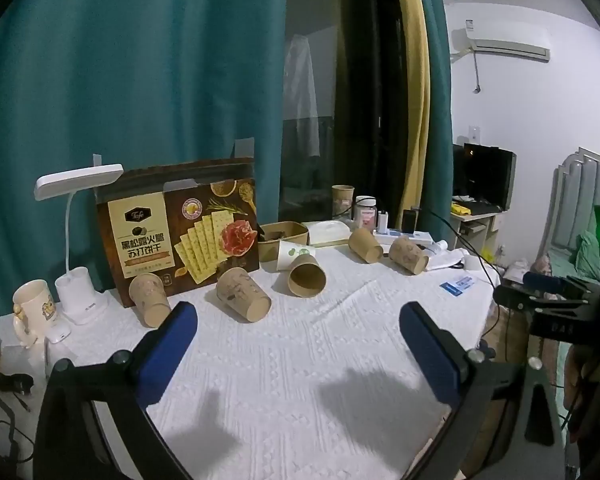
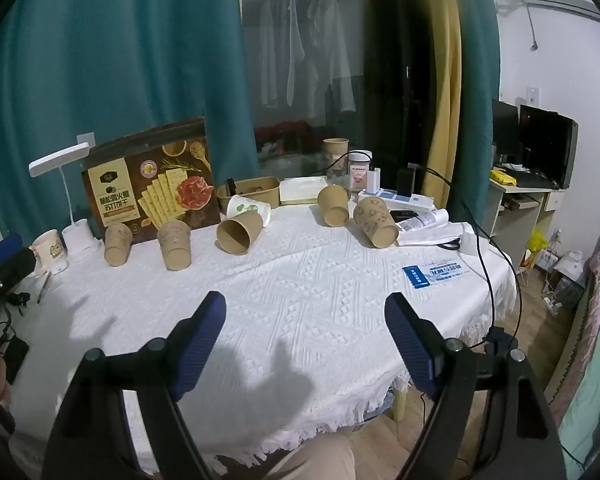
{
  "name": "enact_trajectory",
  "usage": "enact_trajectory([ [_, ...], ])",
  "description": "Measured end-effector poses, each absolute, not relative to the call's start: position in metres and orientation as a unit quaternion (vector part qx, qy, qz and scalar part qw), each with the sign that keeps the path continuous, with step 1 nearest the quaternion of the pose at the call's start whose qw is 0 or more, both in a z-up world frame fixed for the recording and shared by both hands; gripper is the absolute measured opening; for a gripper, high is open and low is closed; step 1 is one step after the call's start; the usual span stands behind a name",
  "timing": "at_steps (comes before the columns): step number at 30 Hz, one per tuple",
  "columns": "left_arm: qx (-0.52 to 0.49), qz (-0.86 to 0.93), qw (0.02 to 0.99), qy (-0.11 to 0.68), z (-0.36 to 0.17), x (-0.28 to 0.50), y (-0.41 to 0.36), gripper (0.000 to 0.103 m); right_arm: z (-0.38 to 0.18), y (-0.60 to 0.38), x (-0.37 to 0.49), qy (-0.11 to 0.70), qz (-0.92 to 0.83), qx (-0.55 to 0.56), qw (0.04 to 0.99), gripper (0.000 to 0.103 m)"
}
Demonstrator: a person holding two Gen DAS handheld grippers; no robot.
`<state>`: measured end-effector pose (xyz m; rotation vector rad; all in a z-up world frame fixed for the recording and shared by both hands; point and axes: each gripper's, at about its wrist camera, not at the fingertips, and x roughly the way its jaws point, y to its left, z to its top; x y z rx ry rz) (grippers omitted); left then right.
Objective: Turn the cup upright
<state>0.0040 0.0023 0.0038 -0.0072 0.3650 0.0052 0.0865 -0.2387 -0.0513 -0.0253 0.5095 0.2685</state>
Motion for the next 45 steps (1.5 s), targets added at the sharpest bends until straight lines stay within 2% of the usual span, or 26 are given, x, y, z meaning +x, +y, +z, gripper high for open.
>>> enact_trajectory([
  [45,-0.010,-0.003,0.983,0.184,0.0037,0.0051,0.0011,0.101,-0.0483,-0.2428,0.0911,0.251,0.132,-0.011,0.959,0.080],
])
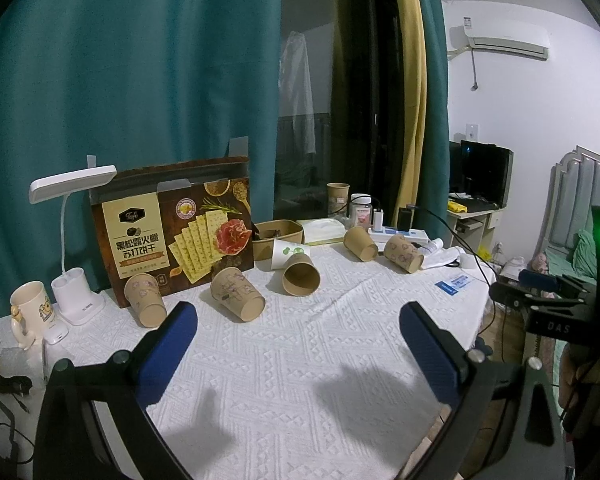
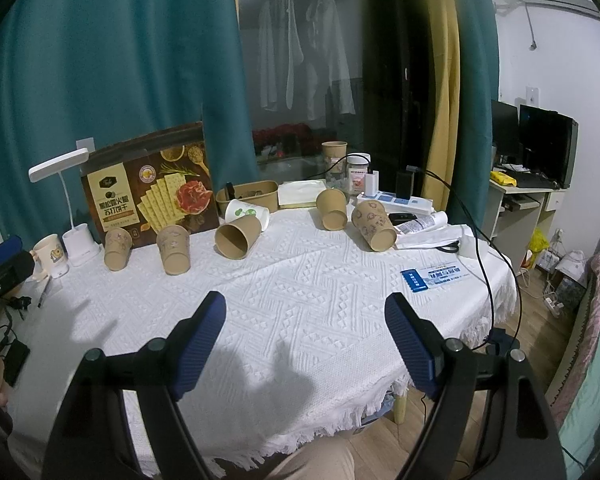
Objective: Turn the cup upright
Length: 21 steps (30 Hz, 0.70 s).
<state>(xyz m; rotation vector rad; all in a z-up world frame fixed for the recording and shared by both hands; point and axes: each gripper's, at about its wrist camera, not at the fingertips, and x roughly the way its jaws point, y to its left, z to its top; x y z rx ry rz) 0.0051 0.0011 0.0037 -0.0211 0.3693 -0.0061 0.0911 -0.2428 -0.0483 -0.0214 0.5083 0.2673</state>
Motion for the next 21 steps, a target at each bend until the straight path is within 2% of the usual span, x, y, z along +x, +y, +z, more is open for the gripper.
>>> enact_trajectory([
  [21,-0.012,-0.004,0.983,0.182,0.0066,0.0061,-0.0067,0.101,-0.0503,-0.2463,0.0948,0.250,0.132,-0.009,0.959,0.080],
])
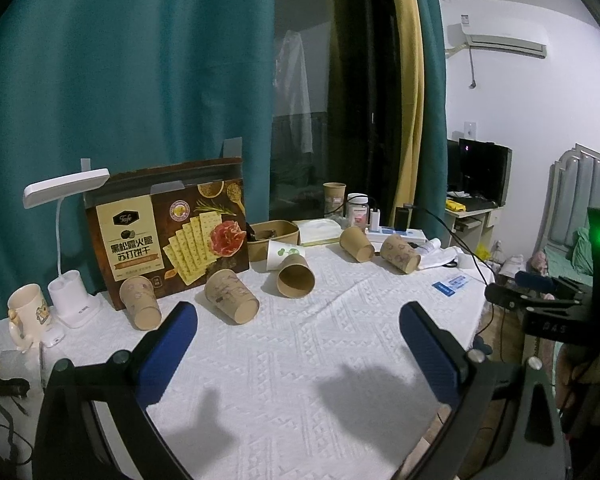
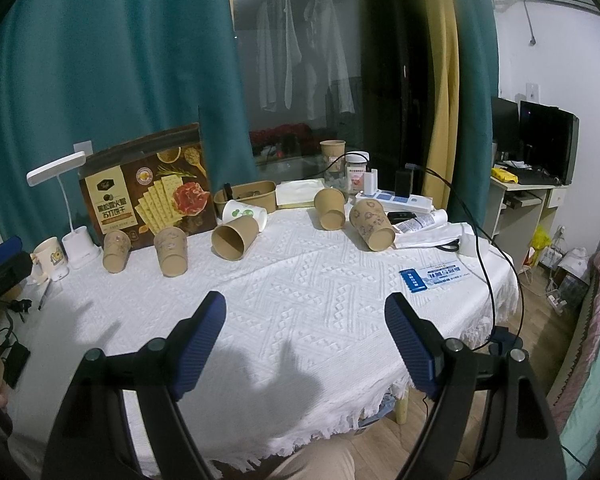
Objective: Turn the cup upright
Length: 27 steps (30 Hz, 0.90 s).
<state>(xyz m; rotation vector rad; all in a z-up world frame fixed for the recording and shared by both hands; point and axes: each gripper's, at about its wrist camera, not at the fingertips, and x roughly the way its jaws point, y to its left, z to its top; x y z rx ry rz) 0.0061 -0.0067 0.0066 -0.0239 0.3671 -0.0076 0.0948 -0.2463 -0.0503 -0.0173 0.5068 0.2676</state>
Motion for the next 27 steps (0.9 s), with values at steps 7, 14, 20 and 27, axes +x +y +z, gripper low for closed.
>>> enact_trajectory([
  [7,-0.019,-0.004,0.984,0.177,0.010,0.012,-0.013,0.101,-0.047,-0.248,0.102,0.252,0.132,-0.005,0.959,0.080],
  [14,-0.028,-0.015,0.982,0.187,0.010,0.022,-0.016,0.101,-0.054,-0.258,0.119,0.258,0.129,0.004,0.957,0.080],
  [20,-0.026,-0.019,0.974,0.225,0.002,0.055,-0.027,0.101,-0.066,-0.268,0.135,0.266,0.119,0.013,0.957,0.080],
  [27,-0.037,-0.055,0.946,0.317,-0.037,0.130,-0.044,0.101,-0.097,-0.301,0.182,0.295,0.076,0.011,0.952,0.080],
])
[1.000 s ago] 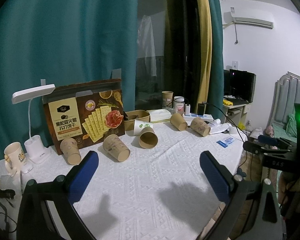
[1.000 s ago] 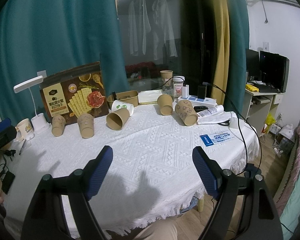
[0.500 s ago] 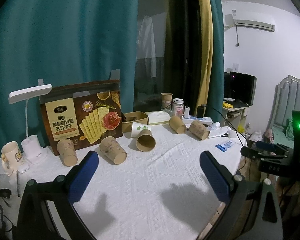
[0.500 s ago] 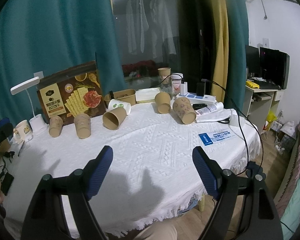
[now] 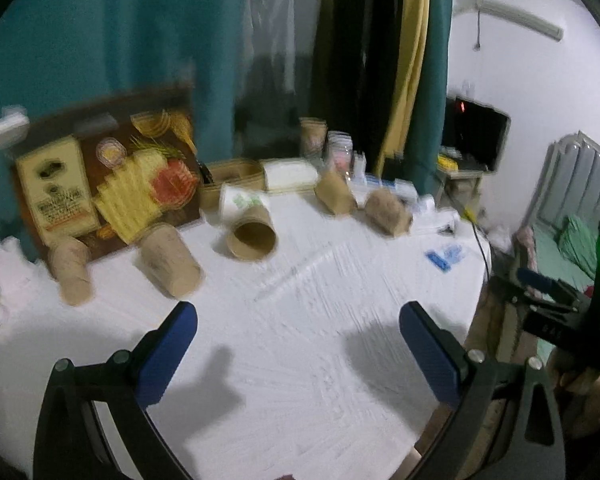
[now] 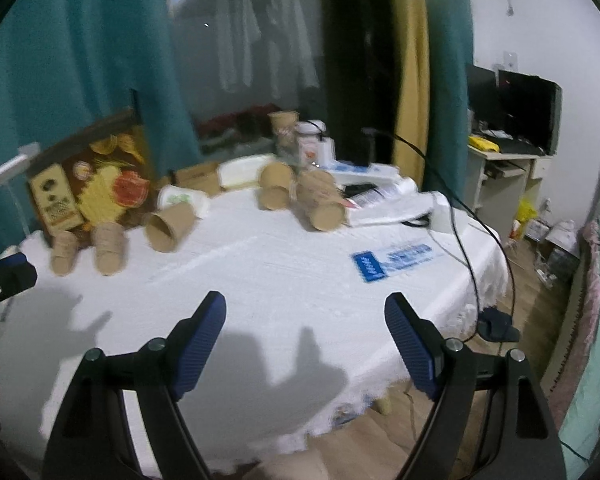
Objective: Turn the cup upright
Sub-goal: 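Reach the left gripper to the upside-down brown paper cup and grasp it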
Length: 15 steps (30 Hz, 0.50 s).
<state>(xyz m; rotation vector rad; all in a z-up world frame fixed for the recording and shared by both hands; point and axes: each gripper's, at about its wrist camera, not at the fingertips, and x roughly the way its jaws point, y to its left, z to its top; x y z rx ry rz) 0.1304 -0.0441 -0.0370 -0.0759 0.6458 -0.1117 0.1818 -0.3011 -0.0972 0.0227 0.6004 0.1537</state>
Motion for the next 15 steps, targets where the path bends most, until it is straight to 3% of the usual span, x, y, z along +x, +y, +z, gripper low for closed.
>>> enact_trajectory([
  [7,-0.050,-0.115,0.902,0.413,-0.087,0.226,-0.078,0.101,-0.127,-0.352,0.244,0.325,0.046,0.012,0.944,0.080],
  [14,-0.065,-0.120,0.886,0.442,-0.108,0.327,-0.100,0.101,-0.131,-0.395,0.295,0.327,0.029,0.020,0.944,0.080],
  [15,-0.068,-0.121,0.885,0.445,-0.111,0.346,-0.102,0.097,-0.130,-0.399,0.301,0.327,0.029,0.021,0.944,0.080],
])
